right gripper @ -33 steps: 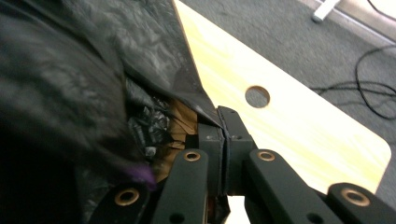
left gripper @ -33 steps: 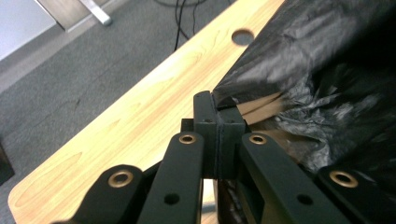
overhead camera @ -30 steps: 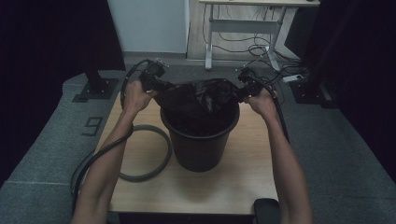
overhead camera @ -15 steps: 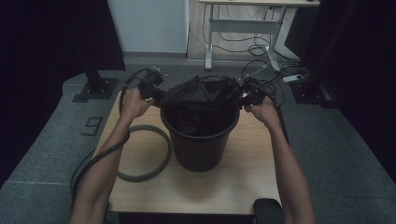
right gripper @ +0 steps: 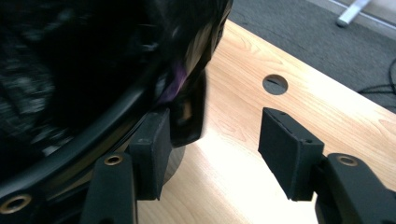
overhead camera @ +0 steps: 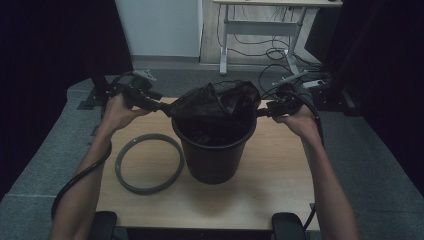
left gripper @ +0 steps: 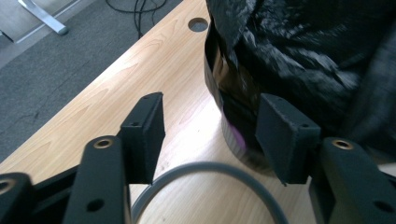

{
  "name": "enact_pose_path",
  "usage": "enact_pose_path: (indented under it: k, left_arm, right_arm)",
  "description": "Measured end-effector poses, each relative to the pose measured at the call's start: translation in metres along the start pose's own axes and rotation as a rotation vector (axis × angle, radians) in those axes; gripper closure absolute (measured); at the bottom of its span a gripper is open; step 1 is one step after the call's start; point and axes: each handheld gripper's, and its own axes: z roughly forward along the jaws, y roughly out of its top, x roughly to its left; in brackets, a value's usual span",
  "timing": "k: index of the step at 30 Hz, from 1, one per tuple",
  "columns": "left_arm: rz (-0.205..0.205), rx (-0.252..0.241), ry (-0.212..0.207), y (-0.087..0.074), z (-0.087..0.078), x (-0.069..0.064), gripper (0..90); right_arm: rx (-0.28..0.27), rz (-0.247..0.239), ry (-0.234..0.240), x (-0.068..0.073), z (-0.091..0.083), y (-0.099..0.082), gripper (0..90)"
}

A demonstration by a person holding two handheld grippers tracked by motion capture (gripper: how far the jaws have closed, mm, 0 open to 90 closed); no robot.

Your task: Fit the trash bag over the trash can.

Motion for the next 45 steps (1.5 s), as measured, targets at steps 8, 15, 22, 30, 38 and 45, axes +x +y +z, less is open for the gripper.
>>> enact_pose_path:
  k: [8,15,22,30,38,45]
  left_arm:
    - [0.029,-0.024,-0.062,0.002,-0.029,-0.002,28.3]
    - [0.086,-0.036,-0.177,0.017,-0.024,-0.015,17.8]
    - [0.115,-0.019,-0.220,0.029,-0.004,-0.021,31.3]
    - [0.170,0.006,-0.233,0.024,-0.007,-0.036,67.0]
    - [0.211,-0.013,-0.236,0.008,-0.021,-0.056,87.6]
    - [0.231,-0.009,-0.267,-0.015,-0.017,-0.068,88.8]
  right_arm:
    - [-0.051,-0.057,0.033,0.005,-0.024,0.011,28.6]
    - [-0.095,-0.089,0.014,0.008,-0.016,0.037,23.2]
    - [-0.096,-0.107,0.031,0.011,0.001,0.053,59.9]
    - [-0.108,-0.146,0.090,0.017,-0.014,0.038,87.2]
    - [-0.078,-0.195,0.134,0.033,-0.033,0.005,87.8]
    - [-0.055,-0.209,0.156,0.045,-0.036,-0.022,88.0]
